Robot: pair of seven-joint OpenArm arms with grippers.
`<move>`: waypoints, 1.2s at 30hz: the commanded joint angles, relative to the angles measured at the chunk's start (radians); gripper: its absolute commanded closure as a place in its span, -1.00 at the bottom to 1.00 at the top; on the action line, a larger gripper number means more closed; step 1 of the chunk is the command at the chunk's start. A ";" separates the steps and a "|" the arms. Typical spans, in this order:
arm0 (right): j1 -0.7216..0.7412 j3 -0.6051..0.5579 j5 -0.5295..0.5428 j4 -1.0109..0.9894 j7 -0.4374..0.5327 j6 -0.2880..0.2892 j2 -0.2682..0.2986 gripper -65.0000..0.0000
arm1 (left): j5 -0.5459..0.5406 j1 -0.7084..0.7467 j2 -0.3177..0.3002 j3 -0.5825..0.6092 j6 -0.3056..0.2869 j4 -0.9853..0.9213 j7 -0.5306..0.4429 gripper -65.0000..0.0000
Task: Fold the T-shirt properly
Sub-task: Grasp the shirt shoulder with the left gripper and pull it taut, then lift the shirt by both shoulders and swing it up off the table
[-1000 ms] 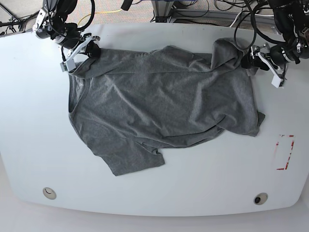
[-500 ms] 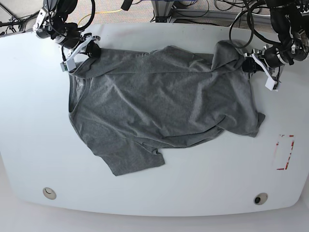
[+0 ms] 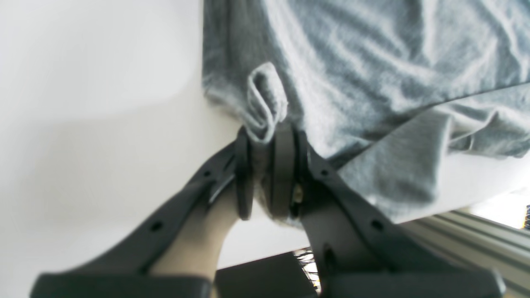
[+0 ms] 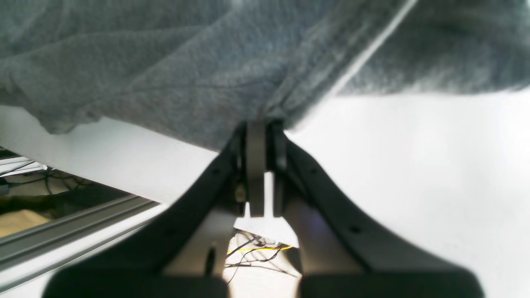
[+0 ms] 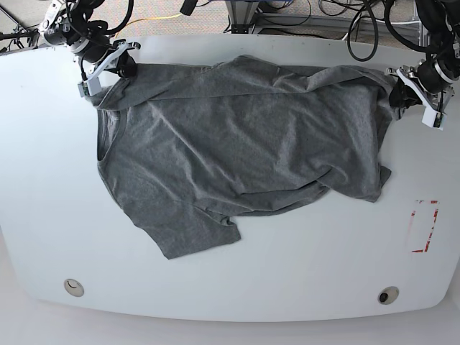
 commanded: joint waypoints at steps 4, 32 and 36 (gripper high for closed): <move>-0.020 0.007 0.017 0.099 0.016 0.002 0.010 1.00 | -0.009 0.025 -0.011 -0.101 -0.004 0.044 -0.006 0.85; 0.508 -0.002 0.012 0.101 -0.109 0.002 0.246 1.00 | -0.132 -0.535 -0.080 -0.042 0.055 0.035 0.075 0.96; 0.639 -0.074 0.009 0.042 -0.109 0.002 0.311 1.00 | -0.042 -0.684 -0.087 0.025 0.048 0.023 0.089 0.96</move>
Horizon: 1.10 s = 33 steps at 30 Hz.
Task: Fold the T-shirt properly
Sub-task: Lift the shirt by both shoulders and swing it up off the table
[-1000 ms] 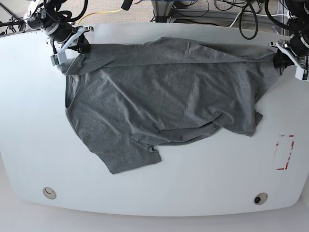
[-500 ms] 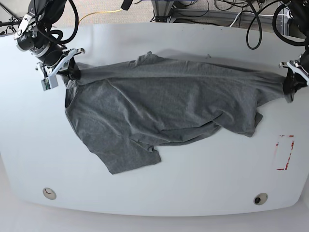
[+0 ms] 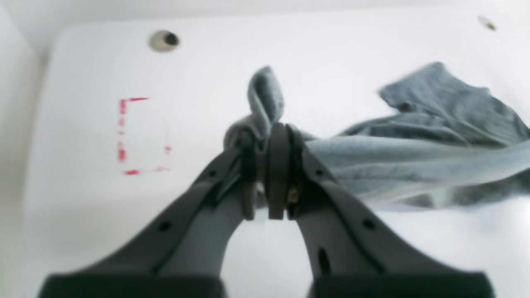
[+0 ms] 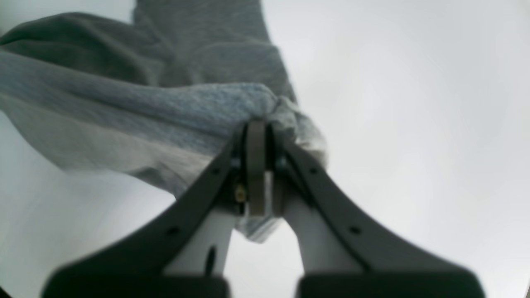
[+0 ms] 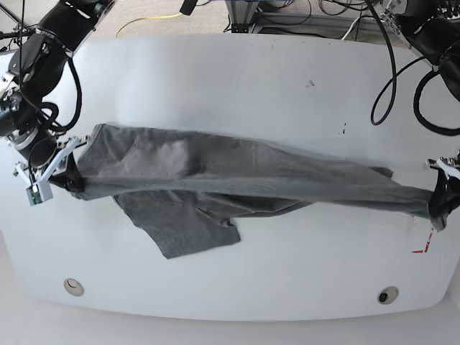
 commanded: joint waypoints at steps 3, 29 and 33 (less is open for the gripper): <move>0.126 -0.040 0.013 -0.061 0.028 0.000 0.101 1.00 | 0.063 -0.147 -0.021 0.058 -0.008 0.009 -0.023 0.96; 1.041 -0.683 0.013 -0.380 0.031 0.000 0.370 1.00 | 0.165 -0.939 -0.115 0.246 -0.002 -0.309 -0.032 0.96; 1.127 -0.750 0.018 -0.377 0.029 0.000 0.394 1.00 | 0.165 -0.990 -0.115 0.253 0.001 -0.320 -0.031 0.96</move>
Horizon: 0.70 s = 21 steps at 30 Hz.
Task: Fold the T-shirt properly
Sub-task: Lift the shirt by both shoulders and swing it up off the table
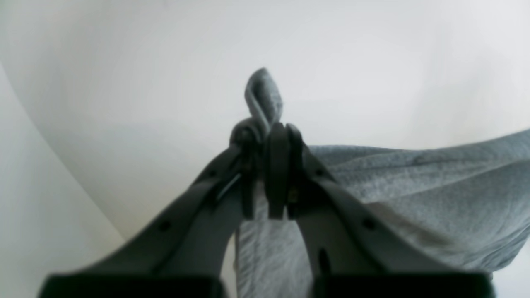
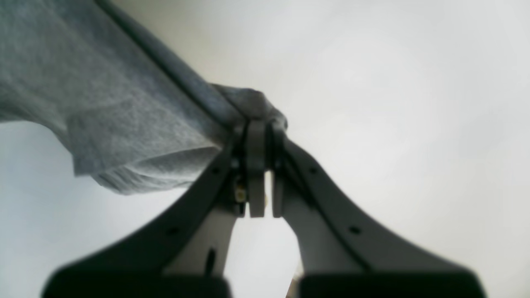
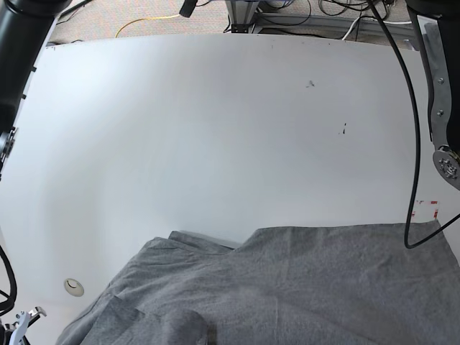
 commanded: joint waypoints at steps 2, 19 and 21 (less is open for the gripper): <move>0.042 0.003 -0.012 0.006 0.001 -0.002 0.030 1.00 | 0.007 -0.020 -0.016 -0.004 -0.001 0.004 -0.011 0.96; -0.519 0.314 -0.011 0.161 -0.002 -0.002 0.024 1.00 | 0.004 0.497 0.013 -0.013 -0.041 0.193 -0.015 0.97; -0.616 0.372 -0.011 0.187 -0.002 -0.002 0.002 1.00 | 0.004 0.575 0.021 -0.030 -0.058 0.231 -0.011 0.97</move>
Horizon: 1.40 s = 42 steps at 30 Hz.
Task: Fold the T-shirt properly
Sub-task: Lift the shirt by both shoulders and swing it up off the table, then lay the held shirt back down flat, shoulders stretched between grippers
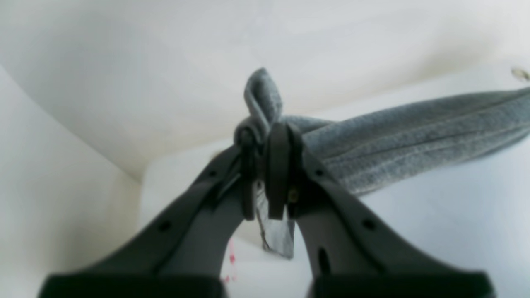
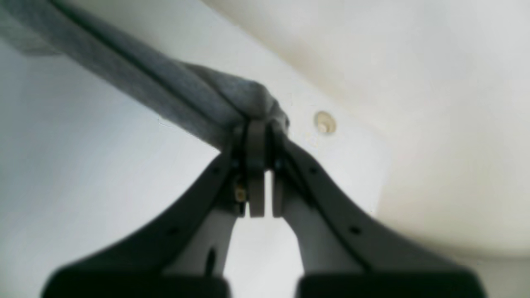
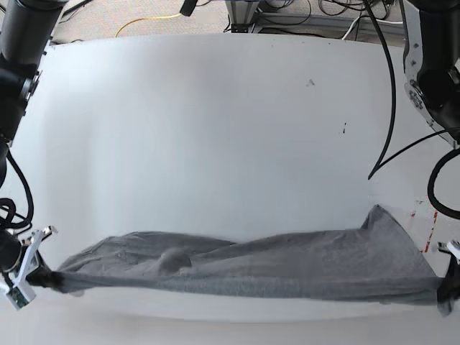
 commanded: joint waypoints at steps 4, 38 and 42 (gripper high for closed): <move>-0.207 0.181 -0.006 0.106 0.020 -0.004 -0.040 1.00 | -0.002 0.198 0.023 -0.084 -0.014 0.121 -0.018 0.97; -1.028 0.519 -0.010 0.222 0.023 -0.004 -0.345 1.00 | -0.140 1.079 0.073 -0.391 -0.092 0.193 -0.020 0.97; -1.051 0.517 -0.010 0.219 0.026 -0.004 -0.353 1.00 | -0.096 1.110 0.076 -0.389 -0.095 0.192 -0.023 0.97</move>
